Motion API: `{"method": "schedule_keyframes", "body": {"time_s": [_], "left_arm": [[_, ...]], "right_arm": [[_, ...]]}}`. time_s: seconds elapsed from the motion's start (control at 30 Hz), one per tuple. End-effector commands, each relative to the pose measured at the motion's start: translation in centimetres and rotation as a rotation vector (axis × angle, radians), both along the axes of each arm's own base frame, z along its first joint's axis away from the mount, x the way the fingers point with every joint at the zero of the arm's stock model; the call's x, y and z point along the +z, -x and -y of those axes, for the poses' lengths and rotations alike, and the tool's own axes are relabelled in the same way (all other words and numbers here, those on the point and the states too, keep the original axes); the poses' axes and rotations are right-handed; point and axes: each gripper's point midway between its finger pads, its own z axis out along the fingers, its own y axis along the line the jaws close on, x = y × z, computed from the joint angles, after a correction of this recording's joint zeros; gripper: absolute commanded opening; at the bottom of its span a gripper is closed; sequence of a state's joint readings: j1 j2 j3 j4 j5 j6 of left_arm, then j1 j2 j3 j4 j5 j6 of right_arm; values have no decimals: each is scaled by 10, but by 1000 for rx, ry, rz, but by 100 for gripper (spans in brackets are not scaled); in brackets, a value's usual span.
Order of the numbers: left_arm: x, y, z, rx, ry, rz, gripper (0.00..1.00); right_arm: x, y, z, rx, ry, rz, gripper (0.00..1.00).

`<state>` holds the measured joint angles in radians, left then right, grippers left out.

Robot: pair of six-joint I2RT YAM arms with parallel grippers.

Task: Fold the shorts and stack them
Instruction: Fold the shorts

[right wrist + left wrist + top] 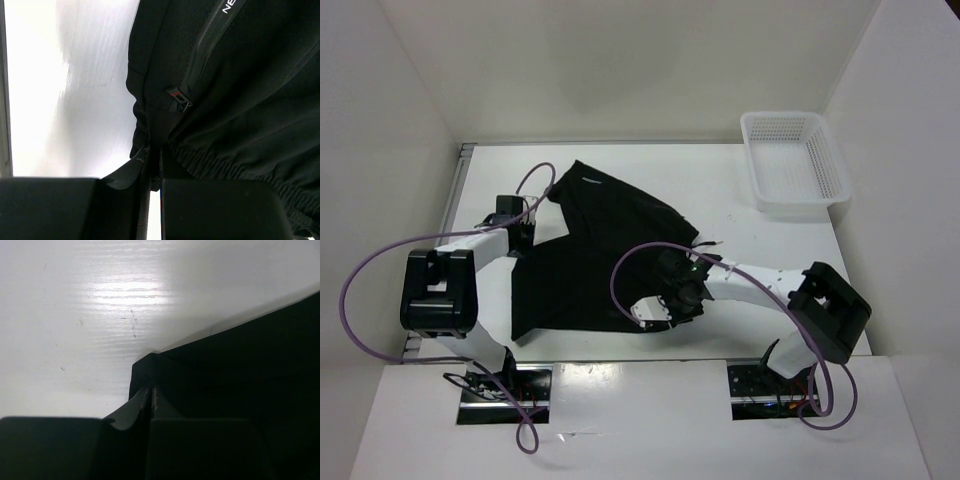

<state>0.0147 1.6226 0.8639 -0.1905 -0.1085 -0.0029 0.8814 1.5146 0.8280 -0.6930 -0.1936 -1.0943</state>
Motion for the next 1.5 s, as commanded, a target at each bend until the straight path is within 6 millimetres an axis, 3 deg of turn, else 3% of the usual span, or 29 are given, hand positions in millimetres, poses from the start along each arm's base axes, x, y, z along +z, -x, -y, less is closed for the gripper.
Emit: {"method": "schedule_keyframes", "body": {"time_s": [0.0, 0.2, 0.37, 0.4, 0.47, 0.5, 0.57, 0.6, 0.67, 0.7, 0.77, 0.8, 0.83, 0.93, 0.97, 1.1, 1.17, 1.27, 1.4, 1.47], "left_arm": [[4, -19, -9, 22, -25, 46, 0], [20, -63, -26, 74, -86, 106, 0], [25, -61, -26, 74, -86, 100, 1], [27, -59, -26, 74, -86, 97, 9], [22, -48, -22, 62, -86, 67, 35], [19, -37, -21, 60, -86, 30, 42], [36, -31, -15, 44, -74, 44, 50], [52, -21, -13, 37, -63, 49, 50], [68, -3, 1, -3, -31, 33, 50], [87, 8, 4, -13, -30, 79, 50], [106, 40, 22, -72, -18, 101, 49], [102, 56, 27, -93, -18, 80, 49], [84, 80, 29, -110, -28, 17, 49], [59, 129, 35, -169, -47, -109, 47], [41, 149, 35, -185, -54, -176, 47], [10, 165, 30, -213, -130, -197, 49], [2, 161, 27, -202, -151, -187, 49], [-14, 166, 25, -214, -176, -207, 50], [-38, 188, 16, -233, -240, -264, 50], [-37, 185, 18, -244, -248, -233, 50]], "right_arm": [[5, 10, 17, 54, 56, -12, 0], [18, 39, 22, 149, 44, -84, 0], [27, 43, 13, 153, 12, -98, 0], [27, 44, 13, 145, 7, -107, 2], [28, 42, 9, 125, 2, -89, 40], [28, 35, 0, 58, -28, -67, 57], [39, 18, -15, -14, -75, -6, 73], [50, 6, -25, -68, -130, 22, 73], [85, -24, -46, -177, -273, 30, 74], [116, -44, -64, -265, -385, 41, 74], [150, -73, -68, -386, -533, 4, 74], [172, -87, -72, -494, -613, -20, 74], [191, -107, -77, -544, -705, 3, 74], [199, -169, -62, -823, -820, 24, 74], [196, -189, -47, -905, -829, 50, 73], [174, -241, -11, -1135, -830, 92, 73], [158, -256, -2, -1233, -814, 55, 73], [162, -286, 11, -1308, -845, 90, 73], [158, -301, 18, -1358, -845, 143, 73], [150, -304, 16, -1383, -838, 119, 73]]}}
